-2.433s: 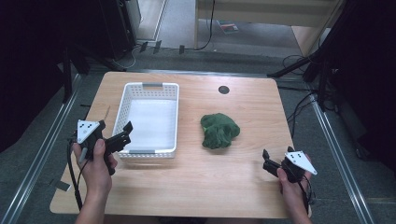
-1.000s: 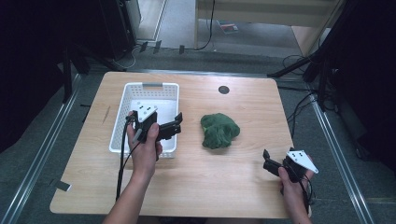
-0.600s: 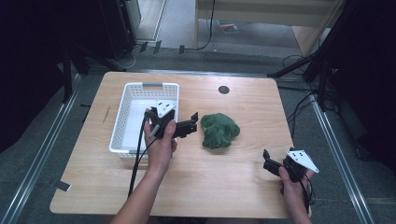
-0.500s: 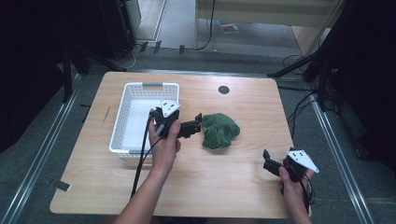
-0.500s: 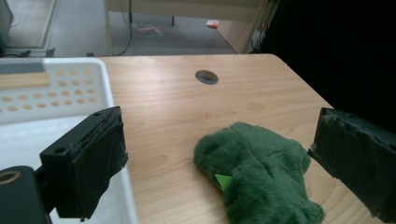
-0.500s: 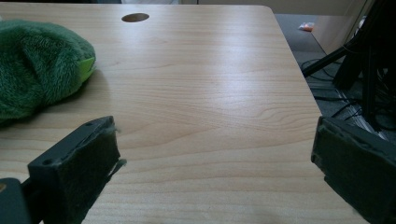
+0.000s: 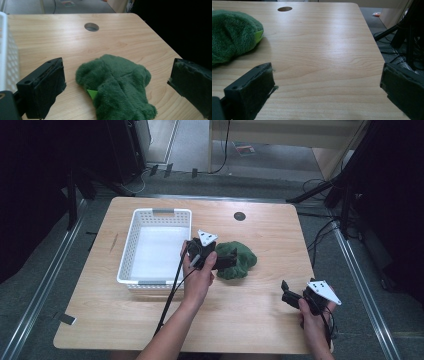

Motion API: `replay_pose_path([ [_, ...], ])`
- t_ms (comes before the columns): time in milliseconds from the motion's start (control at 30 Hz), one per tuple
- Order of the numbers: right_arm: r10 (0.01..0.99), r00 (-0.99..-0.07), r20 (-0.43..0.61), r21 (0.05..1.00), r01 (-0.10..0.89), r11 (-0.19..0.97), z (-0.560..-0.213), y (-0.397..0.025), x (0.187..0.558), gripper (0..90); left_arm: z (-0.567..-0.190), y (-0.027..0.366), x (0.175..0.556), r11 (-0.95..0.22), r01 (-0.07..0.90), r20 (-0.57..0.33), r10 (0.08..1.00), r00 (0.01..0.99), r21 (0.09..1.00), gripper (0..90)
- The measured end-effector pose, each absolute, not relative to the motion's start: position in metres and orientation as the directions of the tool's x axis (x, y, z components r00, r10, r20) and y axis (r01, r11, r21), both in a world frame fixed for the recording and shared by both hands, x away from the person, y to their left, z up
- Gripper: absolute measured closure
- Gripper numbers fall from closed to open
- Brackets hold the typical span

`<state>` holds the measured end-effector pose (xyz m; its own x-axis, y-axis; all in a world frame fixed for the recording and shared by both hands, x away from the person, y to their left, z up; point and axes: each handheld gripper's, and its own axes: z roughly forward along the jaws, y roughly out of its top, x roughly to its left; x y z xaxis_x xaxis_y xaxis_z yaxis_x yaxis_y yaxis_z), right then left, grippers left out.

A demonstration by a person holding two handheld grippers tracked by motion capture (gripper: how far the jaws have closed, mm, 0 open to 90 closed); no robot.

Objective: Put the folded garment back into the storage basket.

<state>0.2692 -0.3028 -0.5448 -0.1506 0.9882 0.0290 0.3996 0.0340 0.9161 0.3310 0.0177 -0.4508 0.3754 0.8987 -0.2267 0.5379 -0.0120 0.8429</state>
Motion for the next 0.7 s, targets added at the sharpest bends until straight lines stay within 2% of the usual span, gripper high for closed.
replay_pose_path([
  [333,0.988,-0.149,0.03,0.916,0.4,0.032,-0.545,-0.303,0.269,0.0,-0.471,-0.003,0.342,-0.022,0.58,-0.222,0.911,0.347,0.814,0.1],
  [700,0.987,-0.158,0.028,0.915,0.402,0.038,-0.545,-0.302,0.269,0.0,-0.497,-0.02,0.355,-0.046,0.645,-0.251,0.898,0.361,0.763,0.0],
])
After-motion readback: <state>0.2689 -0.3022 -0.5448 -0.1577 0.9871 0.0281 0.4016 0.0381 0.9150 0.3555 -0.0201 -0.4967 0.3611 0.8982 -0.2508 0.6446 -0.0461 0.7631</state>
